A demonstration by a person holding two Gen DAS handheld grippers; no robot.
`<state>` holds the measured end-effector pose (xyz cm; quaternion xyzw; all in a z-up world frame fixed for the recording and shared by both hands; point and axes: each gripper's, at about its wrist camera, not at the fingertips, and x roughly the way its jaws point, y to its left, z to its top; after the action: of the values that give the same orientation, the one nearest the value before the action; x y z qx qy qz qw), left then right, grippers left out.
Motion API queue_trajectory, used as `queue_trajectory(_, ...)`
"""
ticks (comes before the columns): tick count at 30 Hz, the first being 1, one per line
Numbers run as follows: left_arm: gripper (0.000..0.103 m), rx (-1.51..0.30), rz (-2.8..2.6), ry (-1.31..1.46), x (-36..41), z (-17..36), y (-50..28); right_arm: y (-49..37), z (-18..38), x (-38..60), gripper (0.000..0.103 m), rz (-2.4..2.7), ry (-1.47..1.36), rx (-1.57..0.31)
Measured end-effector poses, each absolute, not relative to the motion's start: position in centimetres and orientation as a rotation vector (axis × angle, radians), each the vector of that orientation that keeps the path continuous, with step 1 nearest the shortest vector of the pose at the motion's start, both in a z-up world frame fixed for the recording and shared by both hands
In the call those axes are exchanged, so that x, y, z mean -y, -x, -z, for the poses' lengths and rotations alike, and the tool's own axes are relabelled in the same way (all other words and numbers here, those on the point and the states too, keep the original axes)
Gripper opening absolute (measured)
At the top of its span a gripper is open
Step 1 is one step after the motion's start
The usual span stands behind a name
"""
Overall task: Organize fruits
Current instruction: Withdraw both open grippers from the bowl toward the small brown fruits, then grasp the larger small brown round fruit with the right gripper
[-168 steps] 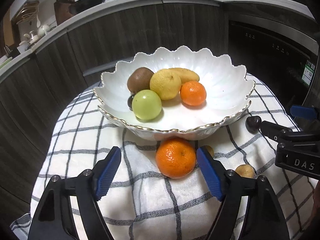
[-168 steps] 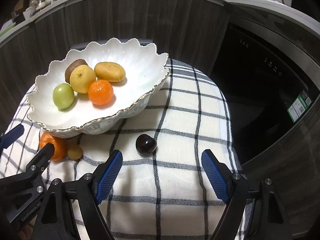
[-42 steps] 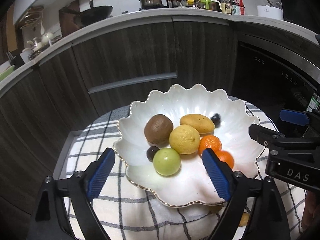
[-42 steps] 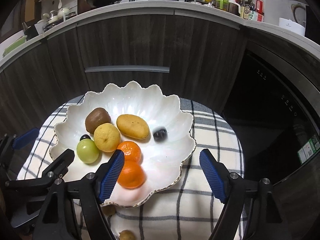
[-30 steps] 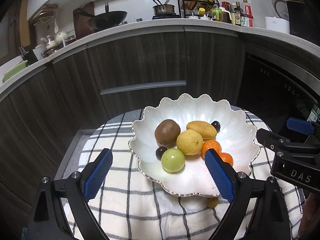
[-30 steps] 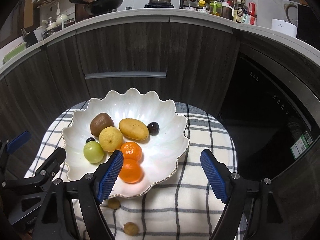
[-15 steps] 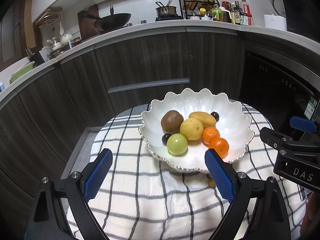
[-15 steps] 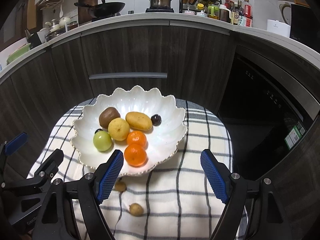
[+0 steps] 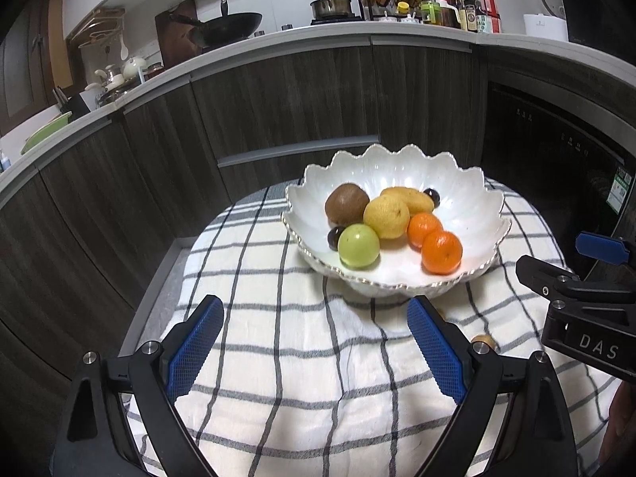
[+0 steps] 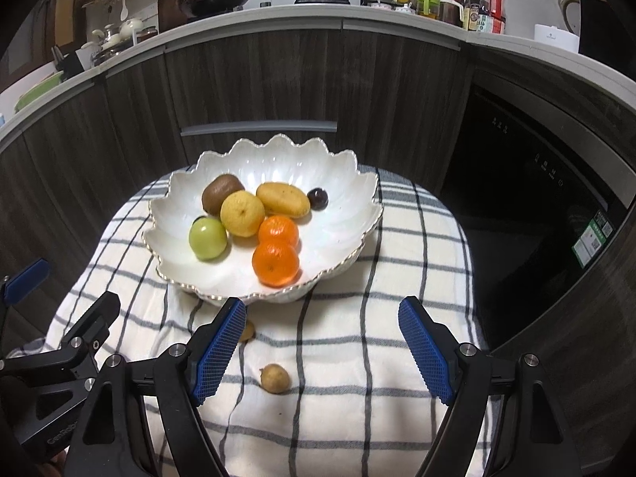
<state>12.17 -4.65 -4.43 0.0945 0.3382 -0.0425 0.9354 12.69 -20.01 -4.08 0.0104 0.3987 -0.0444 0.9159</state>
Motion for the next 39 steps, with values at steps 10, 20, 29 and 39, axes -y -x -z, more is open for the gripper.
queue_trajectory(10,0.094,-0.721,0.079,-0.189,3.7,6.9,-12.1,-12.9,7.0,18.7,0.079,0.06,-0.006,-0.875)
queue_trajectory(20,0.094,-0.724,0.069,-0.185,3.1,8.4,-12.4,-13.6,10.0,17.8,0.061,0.028,-0.002,-0.94)
queue_trajectory(29,0.094,-0.747,0.068,-0.182,3.0,9.5,-12.7,-14.0,12.5,17.4,0.048,-0.001,-0.01,-0.999)
queue_trajectory(39,0.094,-0.759,0.069,-0.18,2.9,9.8,-13.0,-14.4,13.8,17.4,0.039,-0.019,-0.025,-1.038)
